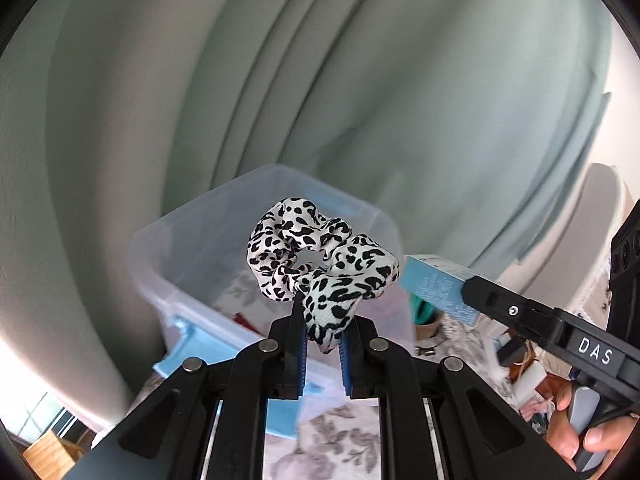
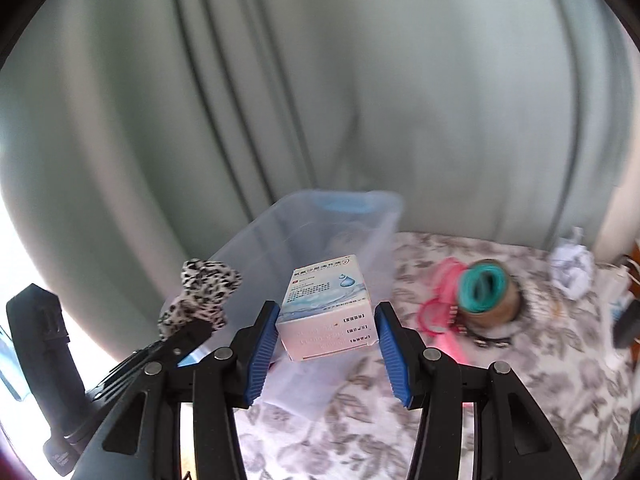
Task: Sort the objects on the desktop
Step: 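Carry scrunchie and medicine box into the clear bin and release both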
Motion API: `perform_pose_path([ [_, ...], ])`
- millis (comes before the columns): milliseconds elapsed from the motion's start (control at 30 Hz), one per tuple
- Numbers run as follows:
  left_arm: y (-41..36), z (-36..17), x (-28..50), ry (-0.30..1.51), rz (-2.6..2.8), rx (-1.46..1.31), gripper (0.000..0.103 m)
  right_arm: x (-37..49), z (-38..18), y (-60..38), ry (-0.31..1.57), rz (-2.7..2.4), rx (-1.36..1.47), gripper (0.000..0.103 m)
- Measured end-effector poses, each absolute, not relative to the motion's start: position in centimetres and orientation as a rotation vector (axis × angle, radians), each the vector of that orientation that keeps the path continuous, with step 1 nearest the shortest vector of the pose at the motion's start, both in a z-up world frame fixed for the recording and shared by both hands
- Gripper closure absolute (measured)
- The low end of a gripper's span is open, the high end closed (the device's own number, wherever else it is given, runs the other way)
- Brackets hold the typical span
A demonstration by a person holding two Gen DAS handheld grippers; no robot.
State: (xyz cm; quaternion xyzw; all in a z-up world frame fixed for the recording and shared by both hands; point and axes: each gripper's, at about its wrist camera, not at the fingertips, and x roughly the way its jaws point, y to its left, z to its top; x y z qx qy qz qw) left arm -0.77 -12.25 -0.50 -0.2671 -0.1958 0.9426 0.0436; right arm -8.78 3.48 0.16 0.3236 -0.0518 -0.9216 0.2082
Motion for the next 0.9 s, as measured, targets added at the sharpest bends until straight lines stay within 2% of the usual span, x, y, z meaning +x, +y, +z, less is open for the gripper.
perform_pose_path([
  [233, -12.8, -1.4, -2.4, -0.624, 2.886, -0.868, 0.089, -10.7, -1.8, -0.2, -0.049, -2.493, 0.941, 0.051],
  [533, -12.4, -1.6, -4.5, -0.602, 2.897, -0.886, 0.088, -12.4, -2.9, 0.0, -0.061, -2.492, 0.974, 0.050],
  [733, -12.1, -1.6, -5.6, -0.588, 2.900, -0.889, 0.082, -12.6, -3.0, 0.1, -0.057, -2.496, 0.960, 0.048],
  [900, -11.2, -1.8, -7.3, -0.570, 2.908, -0.885, 0.073, -12.4, -3.0, 0.8, -0.074, -2.522, 0.980, 0.047],
])
